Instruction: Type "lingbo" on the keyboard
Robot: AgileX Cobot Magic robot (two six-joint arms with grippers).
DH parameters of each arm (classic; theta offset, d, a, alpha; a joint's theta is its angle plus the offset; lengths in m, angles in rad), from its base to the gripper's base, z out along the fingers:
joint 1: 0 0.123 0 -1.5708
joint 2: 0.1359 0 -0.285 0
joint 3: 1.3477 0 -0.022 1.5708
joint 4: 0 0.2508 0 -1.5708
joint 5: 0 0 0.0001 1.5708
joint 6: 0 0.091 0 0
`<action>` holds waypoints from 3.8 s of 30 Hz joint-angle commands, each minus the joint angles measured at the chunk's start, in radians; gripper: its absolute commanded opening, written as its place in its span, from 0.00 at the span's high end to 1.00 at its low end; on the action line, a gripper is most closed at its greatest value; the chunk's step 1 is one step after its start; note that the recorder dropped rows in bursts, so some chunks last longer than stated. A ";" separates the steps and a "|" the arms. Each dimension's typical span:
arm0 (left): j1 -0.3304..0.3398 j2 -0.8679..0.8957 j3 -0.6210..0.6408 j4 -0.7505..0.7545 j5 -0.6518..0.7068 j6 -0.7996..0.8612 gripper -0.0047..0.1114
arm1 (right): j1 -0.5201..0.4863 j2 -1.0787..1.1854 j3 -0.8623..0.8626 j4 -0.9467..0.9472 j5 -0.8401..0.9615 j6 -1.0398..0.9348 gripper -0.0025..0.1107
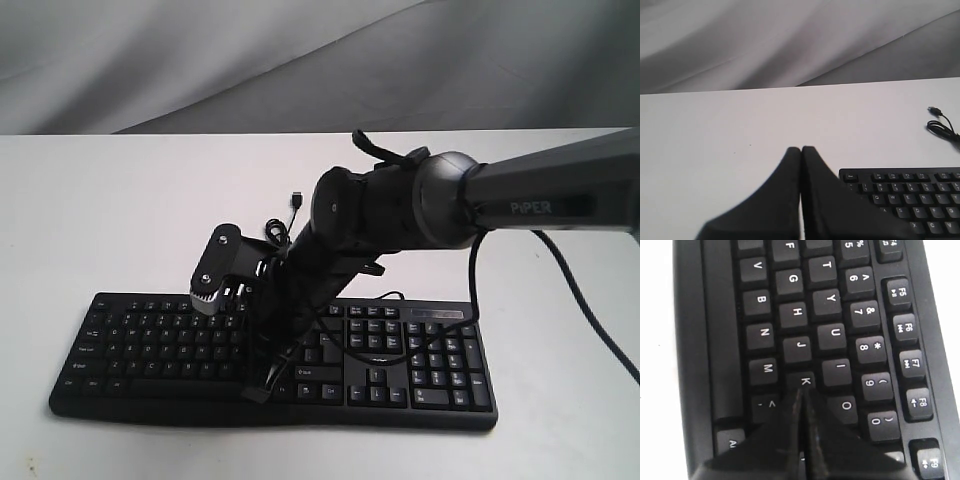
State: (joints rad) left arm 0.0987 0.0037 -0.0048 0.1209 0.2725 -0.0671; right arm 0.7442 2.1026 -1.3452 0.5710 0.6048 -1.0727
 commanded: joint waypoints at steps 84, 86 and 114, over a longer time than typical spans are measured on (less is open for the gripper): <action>0.001 -0.004 0.005 -0.004 -0.007 -0.002 0.96 | 0.083 0.034 -0.076 0.069 -0.019 -0.018 0.98; 0.001 -0.004 0.005 -0.004 -0.007 -0.002 0.96 | 0.083 0.034 -0.076 0.069 -0.019 -0.018 0.98; 0.001 -0.004 0.005 -0.004 -0.007 -0.002 0.96 | 0.085 0.069 -0.188 0.075 0.006 -0.026 0.98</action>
State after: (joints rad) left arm 0.0987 0.0037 -0.0048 0.1209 0.2725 -0.0671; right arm 0.8257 2.1708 -1.4792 0.6477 0.5847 -1.0949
